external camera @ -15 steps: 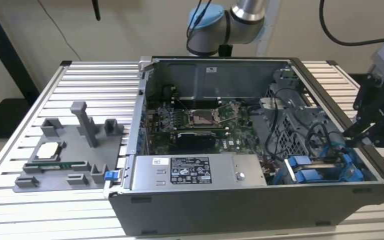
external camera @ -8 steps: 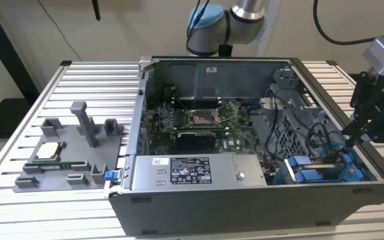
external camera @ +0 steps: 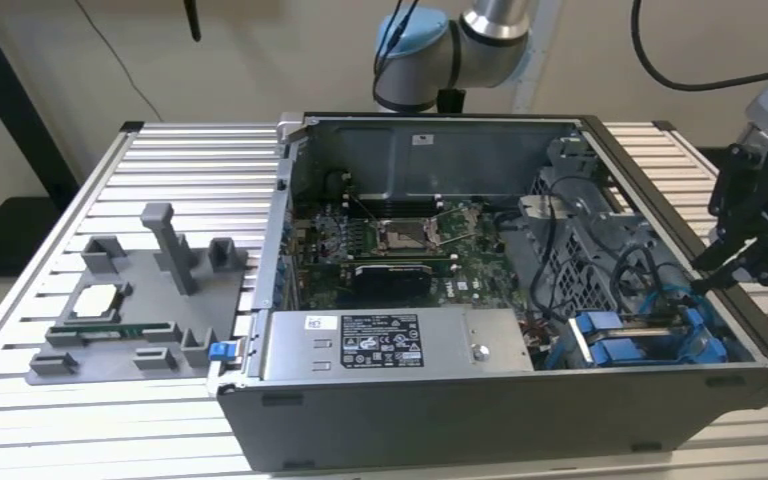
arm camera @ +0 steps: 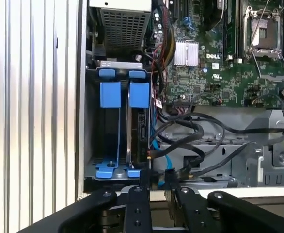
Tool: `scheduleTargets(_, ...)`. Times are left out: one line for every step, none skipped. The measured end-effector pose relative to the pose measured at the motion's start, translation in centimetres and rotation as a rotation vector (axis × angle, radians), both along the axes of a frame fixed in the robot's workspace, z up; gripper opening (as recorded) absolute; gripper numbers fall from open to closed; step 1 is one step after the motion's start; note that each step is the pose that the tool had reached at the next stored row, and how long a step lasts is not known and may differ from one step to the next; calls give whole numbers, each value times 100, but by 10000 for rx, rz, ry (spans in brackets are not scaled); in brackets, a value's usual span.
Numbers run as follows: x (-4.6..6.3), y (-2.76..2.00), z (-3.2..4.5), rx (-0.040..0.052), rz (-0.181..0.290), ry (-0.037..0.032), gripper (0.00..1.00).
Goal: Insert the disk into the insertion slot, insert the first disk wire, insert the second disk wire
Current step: 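Insert the second disk wire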
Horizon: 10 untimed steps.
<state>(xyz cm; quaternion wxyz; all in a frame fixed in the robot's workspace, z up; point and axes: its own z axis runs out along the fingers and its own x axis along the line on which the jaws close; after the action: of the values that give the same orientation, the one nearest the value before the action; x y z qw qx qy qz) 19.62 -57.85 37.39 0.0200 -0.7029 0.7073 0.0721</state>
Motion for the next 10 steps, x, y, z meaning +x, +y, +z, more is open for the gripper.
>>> scheduleTargets(14, 0, -2, -18, 3, 28, 100)
scheduleTargets(20, 1, -5, -61, 5, 48, 100)
scheduleTargets(21, 0, -10, -116, 3, 49, 100)
scheduleTargets(21, -1, -16, -175, 2, 50, 100)
scheduleTargets(21, -1, -23, -243, 3, 50, 100)
scheduleTargets(22, 0, -31, -310, 4, 50, 100)
scheduleTargets(22, 1, -39, -365, 3, 49, 100)
scheduleTargets(22, 5, -43, -380, 3, 49, 100)
scheduleTargets(22, 10, -44, -380, 3, 50, 100)
scheduleTargets(22, 15, -45, -381, 3, 50, 100)
